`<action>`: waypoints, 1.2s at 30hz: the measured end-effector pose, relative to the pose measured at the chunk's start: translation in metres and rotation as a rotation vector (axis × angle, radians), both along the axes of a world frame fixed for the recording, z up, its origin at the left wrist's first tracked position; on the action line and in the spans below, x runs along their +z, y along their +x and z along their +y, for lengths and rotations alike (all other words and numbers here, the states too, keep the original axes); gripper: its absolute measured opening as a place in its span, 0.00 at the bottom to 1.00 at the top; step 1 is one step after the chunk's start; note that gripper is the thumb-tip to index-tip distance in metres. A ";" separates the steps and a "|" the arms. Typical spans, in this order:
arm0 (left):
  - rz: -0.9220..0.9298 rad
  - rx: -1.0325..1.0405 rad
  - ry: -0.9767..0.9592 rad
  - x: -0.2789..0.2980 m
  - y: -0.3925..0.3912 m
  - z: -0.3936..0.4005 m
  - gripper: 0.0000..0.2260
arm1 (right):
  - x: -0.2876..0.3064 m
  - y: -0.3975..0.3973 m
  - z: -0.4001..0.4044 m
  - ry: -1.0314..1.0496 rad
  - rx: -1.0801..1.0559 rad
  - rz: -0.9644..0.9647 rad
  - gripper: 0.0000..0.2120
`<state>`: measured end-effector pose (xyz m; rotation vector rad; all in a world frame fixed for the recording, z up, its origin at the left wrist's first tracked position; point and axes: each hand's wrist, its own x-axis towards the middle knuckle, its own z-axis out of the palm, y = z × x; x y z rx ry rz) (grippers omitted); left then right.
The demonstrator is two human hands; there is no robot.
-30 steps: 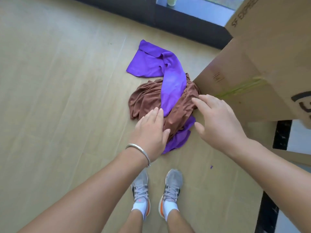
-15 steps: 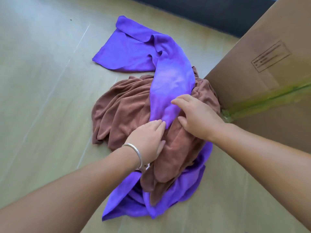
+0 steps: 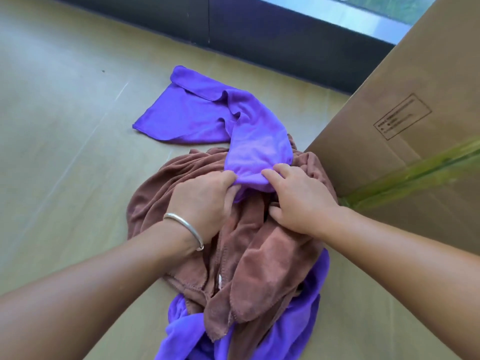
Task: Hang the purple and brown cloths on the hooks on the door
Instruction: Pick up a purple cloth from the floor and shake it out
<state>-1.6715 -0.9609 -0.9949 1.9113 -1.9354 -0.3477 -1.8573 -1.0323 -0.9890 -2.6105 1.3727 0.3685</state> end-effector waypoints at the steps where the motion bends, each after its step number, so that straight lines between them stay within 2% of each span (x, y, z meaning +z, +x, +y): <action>1: 0.030 -0.027 -0.038 0.013 0.006 -0.001 0.14 | 0.003 0.005 -0.001 -0.034 0.005 -0.038 0.36; 4: 0.068 -0.119 -0.086 0.058 0.021 -0.006 0.16 | 0.023 0.031 -0.010 -0.157 0.004 -0.187 0.41; 7: 0.145 -0.112 -0.114 0.109 0.039 -0.014 0.14 | 0.048 0.062 -0.017 -0.207 -0.054 -0.341 0.40; 10: 0.104 -0.110 -0.079 0.167 0.065 -0.020 0.15 | 0.077 0.090 -0.018 -0.212 -0.097 -0.429 0.24; 12: 0.007 -0.117 -0.030 0.210 0.087 -0.019 0.14 | 0.104 0.101 -0.021 -0.199 -0.139 -0.494 0.12; 16: -0.234 -0.050 0.081 0.295 0.132 -0.008 0.11 | 0.179 0.116 -0.020 -0.172 -0.210 -0.555 0.05; 19: -0.344 0.014 0.126 0.359 0.153 0.011 0.10 | 0.240 0.131 -0.004 -0.097 -0.161 -0.593 0.05; 22: -0.363 0.090 0.108 0.424 0.171 0.036 0.05 | 0.307 0.151 0.021 0.144 -0.159 -0.725 0.09; 25: -0.331 0.176 0.128 0.491 0.193 0.064 0.10 | 0.376 0.175 0.048 0.347 -0.179 -0.804 0.11; 29: -0.289 0.318 0.170 0.570 0.230 0.103 0.13 | 0.452 0.206 0.085 0.539 -0.084 -0.757 0.03; 32: -0.257 0.418 0.211 0.611 0.255 0.140 0.12 | 0.489 0.233 0.115 0.439 0.134 -0.590 0.18; 33: -0.252 0.451 0.220 0.620 0.261 0.156 0.12 | 0.496 0.242 0.126 0.382 0.192 -0.557 0.18; 36: -0.285 0.546 0.250 0.634 0.275 0.213 0.12 | 0.504 0.269 0.155 0.305 0.238 -0.543 0.12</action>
